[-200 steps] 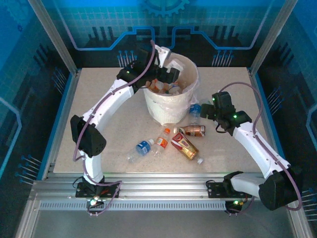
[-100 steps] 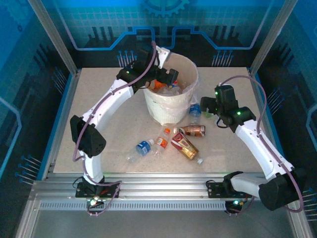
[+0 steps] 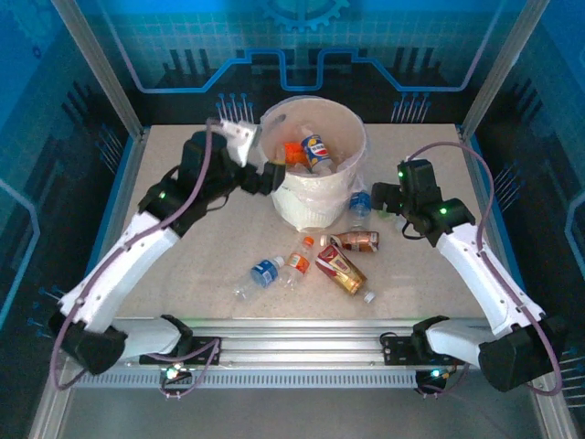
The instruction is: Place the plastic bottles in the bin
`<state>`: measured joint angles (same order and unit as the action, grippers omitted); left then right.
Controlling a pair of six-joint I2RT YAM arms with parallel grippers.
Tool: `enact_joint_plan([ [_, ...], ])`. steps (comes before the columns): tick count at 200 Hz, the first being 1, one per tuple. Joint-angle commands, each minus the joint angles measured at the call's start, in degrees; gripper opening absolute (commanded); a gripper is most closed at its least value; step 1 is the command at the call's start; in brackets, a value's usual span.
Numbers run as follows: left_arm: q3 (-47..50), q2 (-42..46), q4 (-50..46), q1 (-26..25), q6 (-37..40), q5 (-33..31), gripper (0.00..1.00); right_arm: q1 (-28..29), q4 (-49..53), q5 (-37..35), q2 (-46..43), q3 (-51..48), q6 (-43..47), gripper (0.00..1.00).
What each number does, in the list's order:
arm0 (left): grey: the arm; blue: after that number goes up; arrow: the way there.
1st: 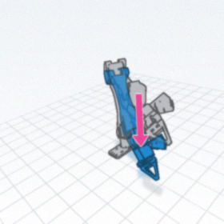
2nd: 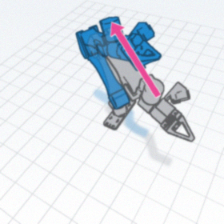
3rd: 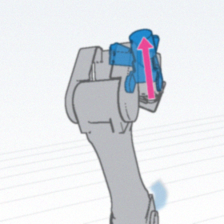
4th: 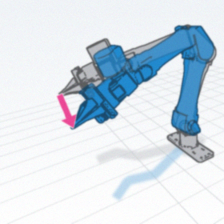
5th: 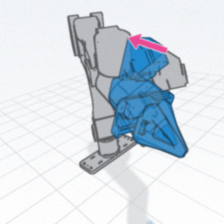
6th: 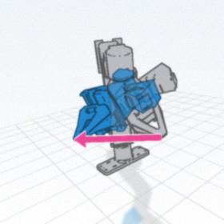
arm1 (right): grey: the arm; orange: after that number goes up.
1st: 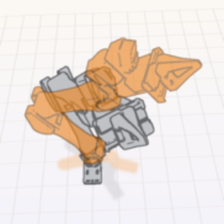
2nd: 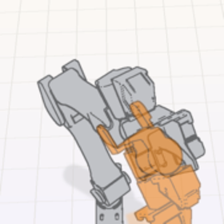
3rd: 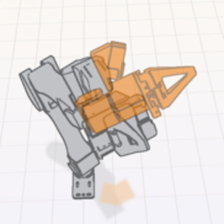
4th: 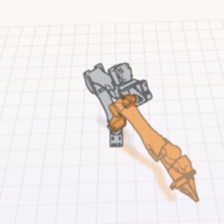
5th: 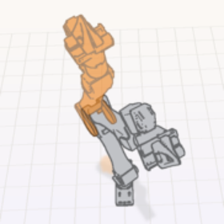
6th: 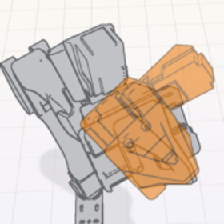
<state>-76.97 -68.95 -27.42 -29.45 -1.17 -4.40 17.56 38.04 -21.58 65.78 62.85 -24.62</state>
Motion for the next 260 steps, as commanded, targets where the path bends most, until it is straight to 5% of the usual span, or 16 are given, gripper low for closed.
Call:
enact_joint_plan([
  [1, 8.11, 5.82, -5.92, -0.45, -0.17, 1.77, 0.99, -0.5, 2.2, 0.4, -1.68, 1.93, -0.26, 1.0],
  [41, 17.42, 9.03, -16.87, -3.28, -4.99, 1.23, 0.99, -0.53, 2.3, -0.01, -2.32, 1.66, -0.72, 1.0],
  [90, 18.43, -0.04, -27.43, -9.51, -11.35, -2.64, 0.99, -0.57, 3.4, -0.11, -2.2, 2.1, -0.87, 1.0],
  [145, 18.25, -9.0, -29.23, -13.03, -15.89, -4.03, 0.99, -0.53, 3.84, -0.65, -2.74, 2.01, -0.91, 1.0],
  [260, 24.9, -12.69, -24.93, -14.18, -23.07, -6.77, 0.99, -0.54, 3.71, -0.65, -2.32, 2.21, -0.88, 1.0],
])
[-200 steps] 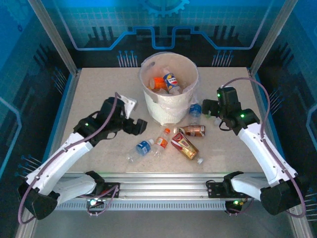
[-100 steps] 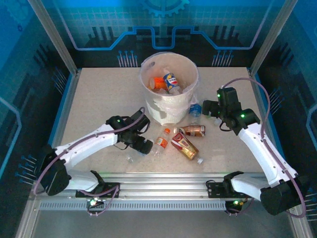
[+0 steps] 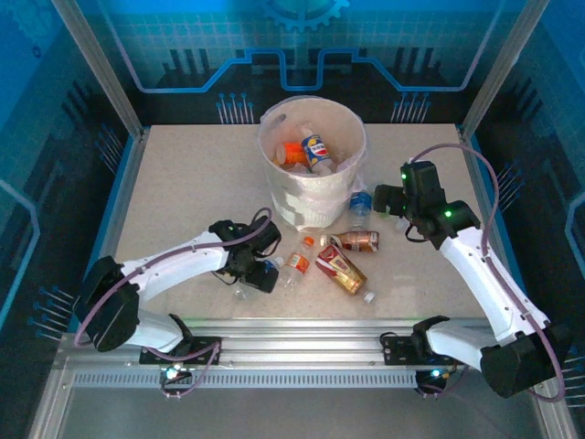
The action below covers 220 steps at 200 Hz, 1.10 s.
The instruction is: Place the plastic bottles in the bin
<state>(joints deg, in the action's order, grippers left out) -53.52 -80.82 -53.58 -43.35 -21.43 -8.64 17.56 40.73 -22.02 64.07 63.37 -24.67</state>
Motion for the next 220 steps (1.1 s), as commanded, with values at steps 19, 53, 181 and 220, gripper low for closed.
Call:
enact_joint_plan([
  [19, 2.4, -1.49, 3.11, 0.0, -3.61, -3.44, 0.99, -0.58, 1.03, -0.22, -0.49, 1.74, -0.99, 1.0],
  [53, 5.0, -2.24, 7.13, 2.32, -4.81, -3.15, 0.99, -0.54, 1.28, -0.29, -0.2, 1.93, -0.83, 1.0],
  [181, 8.7, -8.22, 19.1, 8.81, -4.6, 0.91, 0.74, -0.45, 1.12, 0.58, 2.11, 2.46, -1.4, 1.0],
  [220, 9.0, -9.05, 19.94, 9.18, -5.17, 0.4, 0.57, -0.47, 1.3, 0.49, 2.37, 2.62, -1.34, 1.0],
])
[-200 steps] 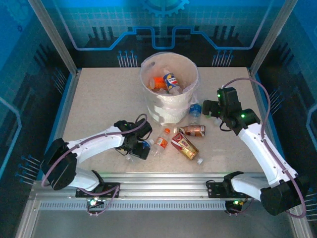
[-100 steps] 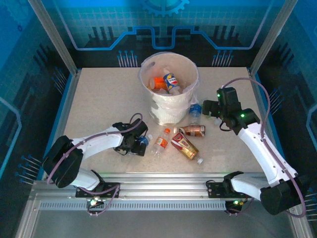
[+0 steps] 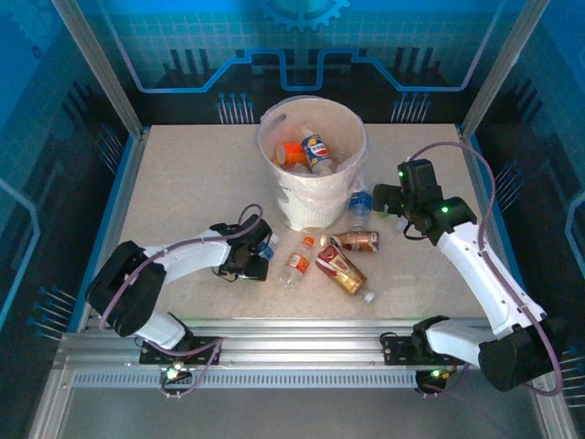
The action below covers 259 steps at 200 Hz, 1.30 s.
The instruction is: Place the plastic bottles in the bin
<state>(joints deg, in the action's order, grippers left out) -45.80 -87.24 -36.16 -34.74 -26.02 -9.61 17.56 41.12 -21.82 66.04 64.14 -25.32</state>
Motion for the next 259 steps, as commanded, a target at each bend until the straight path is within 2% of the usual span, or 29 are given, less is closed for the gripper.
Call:
enact_joint_plan([
  [1, 1.26, -2.56, 2.51, 0.52, -0.6, 1.35, 0.57, -0.44, 0.9, 0.29, 0.4, 1.82, -0.65, 1.0],
  [21, 1.24, -0.53, 1.78, 0.64, -1.08, 0.21, 0.54, -0.44, 0.63, 0.23, 0.27, 1.53, -0.68, 1.0],
  [36, 1.26, 1.69, 0.72, 0.7, -1.71, -1.4, 0.48, -0.51, 0.28, 0.44, 0.31, 1.26, -0.74, 1.0],
  [80, 0.62, 11.25, -2.73, 2.16, -2.9, -6.07, 0.37, -0.38, -0.44, 0.29, -0.51, 0.56, -0.59, 1.0],
  [130, -0.54, 24.58, -6.03, 6.44, -3.03, -10.45, 0.34, -0.16, -1.13, -0.21, -1.96, -0.32, -0.71, 1.0],
  [176, -5.81, 33.82, -9.96, 9.32, 0.21, -18.12, 0.34, -0.05, -1.65, -0.4, -3.36, -0.94, -0.78, 1.0],
  [217, -12.58, 34.53, -7.84, 9.7, 6.61, -21.92, 0.35, 0.1, -2.01, -0.32, -3.99, -1.45, -1.07, 1.0],
  [259, -19.27, 30.96, 0.69, 9.72, 12.26, -19.5, 0.35, 0.24, -1.96, -0.32, -4.6, -1.68, -1.23, 1.0],
])
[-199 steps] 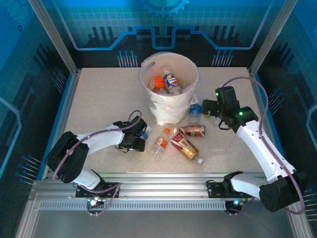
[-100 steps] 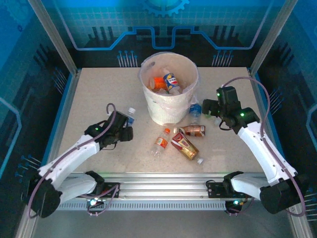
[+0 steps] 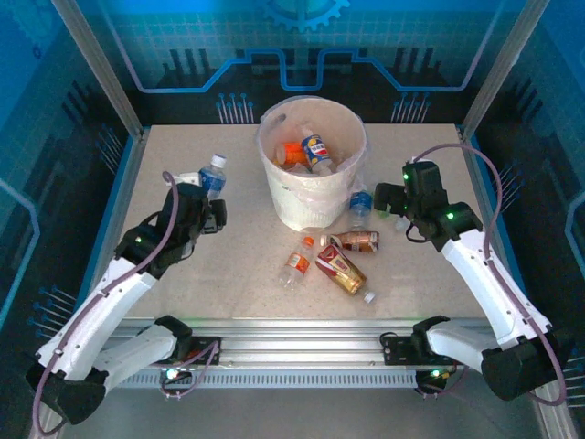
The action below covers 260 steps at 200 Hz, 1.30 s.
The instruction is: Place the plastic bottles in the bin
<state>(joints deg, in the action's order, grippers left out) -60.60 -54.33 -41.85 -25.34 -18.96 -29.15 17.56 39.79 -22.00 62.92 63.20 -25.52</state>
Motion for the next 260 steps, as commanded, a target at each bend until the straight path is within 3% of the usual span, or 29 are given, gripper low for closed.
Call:
enact_joint_plan([
  [1, -4.63, -2.12, 6.62, 0.35, 5.31, 0.18, 0.35, 0.21, -0.61, -0.15, -1.52, -0.77, -1.03, 1.0],
  [60, -14.76, -12.37, 17.73, 0.22, 8.69, 14.08, 0.35, 0.33, -0.19, -0.3, -2.44, -1.3, -1.66, 1.0],
  [102, -23.82, -22.3, 20.44, -1.44, 12.42, 22.28, 0.35, 0.63, -0.06, -0.34, -3.11, -1.41, -2.07, 1.0],
  [197, -42.68, -43.74, 17.86, -3.84, 29.57, 25.97, 0.4, 1.55, 0.2, -0.62, -3.26, -1.3, -2.76, 1.0],
  [260, -52.4, -53.99, 12.23, -3.84, 34.19, 22.03, 0.5, 1.95, 0.62, -1.02, -3.06, -0.9, -2.78, 1.0],
])
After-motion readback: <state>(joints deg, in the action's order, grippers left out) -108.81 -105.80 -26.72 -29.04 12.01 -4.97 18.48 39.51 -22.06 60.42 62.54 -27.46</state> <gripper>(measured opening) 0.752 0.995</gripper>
